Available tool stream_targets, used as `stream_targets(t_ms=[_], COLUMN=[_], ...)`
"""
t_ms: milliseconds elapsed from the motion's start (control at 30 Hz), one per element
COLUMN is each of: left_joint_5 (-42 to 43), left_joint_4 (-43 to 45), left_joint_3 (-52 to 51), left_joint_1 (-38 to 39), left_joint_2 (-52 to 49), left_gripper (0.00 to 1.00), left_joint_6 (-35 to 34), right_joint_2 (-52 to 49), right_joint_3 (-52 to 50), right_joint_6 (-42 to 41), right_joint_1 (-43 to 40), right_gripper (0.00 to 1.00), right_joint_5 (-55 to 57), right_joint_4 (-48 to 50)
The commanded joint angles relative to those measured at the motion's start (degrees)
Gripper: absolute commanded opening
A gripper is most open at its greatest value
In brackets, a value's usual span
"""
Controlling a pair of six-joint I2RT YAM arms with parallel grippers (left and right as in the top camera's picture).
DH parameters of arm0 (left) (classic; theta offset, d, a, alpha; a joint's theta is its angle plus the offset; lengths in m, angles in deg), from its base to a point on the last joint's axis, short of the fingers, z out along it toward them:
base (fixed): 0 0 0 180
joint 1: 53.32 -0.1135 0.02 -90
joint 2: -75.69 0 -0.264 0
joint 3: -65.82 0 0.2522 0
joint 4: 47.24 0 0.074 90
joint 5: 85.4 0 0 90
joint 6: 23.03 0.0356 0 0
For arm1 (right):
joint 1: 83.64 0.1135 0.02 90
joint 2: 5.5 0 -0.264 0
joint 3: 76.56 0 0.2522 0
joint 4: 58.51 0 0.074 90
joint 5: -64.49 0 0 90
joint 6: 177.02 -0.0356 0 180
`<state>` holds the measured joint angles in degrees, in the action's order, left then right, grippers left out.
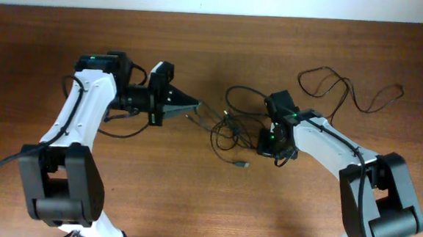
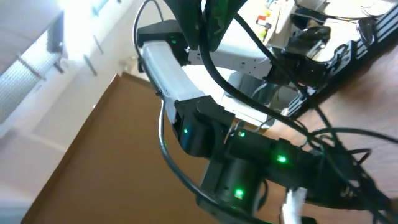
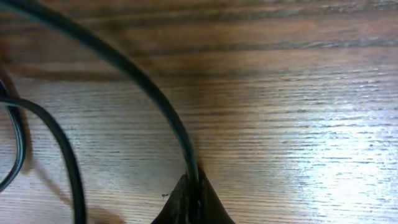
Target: Untangle cables
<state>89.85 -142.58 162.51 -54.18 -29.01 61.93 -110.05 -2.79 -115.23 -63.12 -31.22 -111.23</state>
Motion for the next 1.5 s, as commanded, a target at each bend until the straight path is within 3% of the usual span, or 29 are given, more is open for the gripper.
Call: stream_targets(t_ms=[0, 100, 167, 267, 333, 467, 667, 967, 1133, 1267, 1300, 1367, 1467], left_joint_5=[4.94, 4.92, 0.72, -6.47, -7.10, -7.10, -7.08, -5.97, -5.53, -5.57, -5.57, -5.60, -5.55], left_joint_4=[-1.22, -6.34, -3.32, -2.69, -2.75, -3.17, -3.58, -4.42, -4.39, -4.42, -4.42, -4.39, -4.42], left_joint_3=[0.37, 0.37, 0.37, 0.37, 0.37, 0.37, 0.37, 0.37, 0.37, 0.37, 0.37, 0.37, 0.37], left_joint_1=[-5.01, -7.58, -7.45, -7.45, -7.45, -7.45, -7.45, -7.48, -7.45, -7.45, -7.45, -7.48, -7.45], left_joint_2=[0.42, 0.44, 0.42, 0.42, 0.42, 0.42, 0.42, 0.42, 0.42, 0.42, 0.42, 0.42, 0.42], left_gripper=[0.00, 0.00, 0.00, 0.00, 0.00, 0.00, 0.00, 0.00, 0.00, 0.00, 0.00, 0.00, 0.00], left_joint_6=[-0.13, 0.81, 0.96, 0.92, 0.70, -1.38, -16.39, -20.02, -22.58, -22.56, -22.56, -22.56, -22.56], right_joint_2=[-3.56, -3.56, -2.58, 1.16, 3.63, 4.13, 3.89, 3.78, 3.78, 3.78, 3.78, 3.78, 3.78], right_joint_3=[-1.75, -1.73, -0.17, 5.18, 12.57, 20.52, 19.67, 19.65, 17.73, 13.66, 12.92, 12.52, 12.52], right_joint_6=[0.35, 0.39, 6.29, 11.98, 14.47, 29.64, 39.85, 39.91, 39.76, 36.72, 36.72, 36.72, 36.24], right_joint_1=[-1.57, -1.57, -1.92, -1.95, -1.95, -1.16, 4.70, 11.02, 12.26, 12.63, 12.63, 12.46, 12.41], right_gripper=[0.05, 0.09, 0.04, 0.28, 0.36, 0.61, 0.60, 0.49, 0.49, 0.48, 0.45, 0.24, 0.14], right_joint_5=[4.50, 4.11, -4.02, -11.72, -13.66, -28.37, -31.08, -25.14, -25.11, -25.09, -25.05, -25.07, -25.00], right_joint_4=[-0.66, -0.70, -2.38, -6.51, -13.49, -24.48, -25.11, -23.02, -22.40, -16.00, -14.45, -12.72, -10.58])
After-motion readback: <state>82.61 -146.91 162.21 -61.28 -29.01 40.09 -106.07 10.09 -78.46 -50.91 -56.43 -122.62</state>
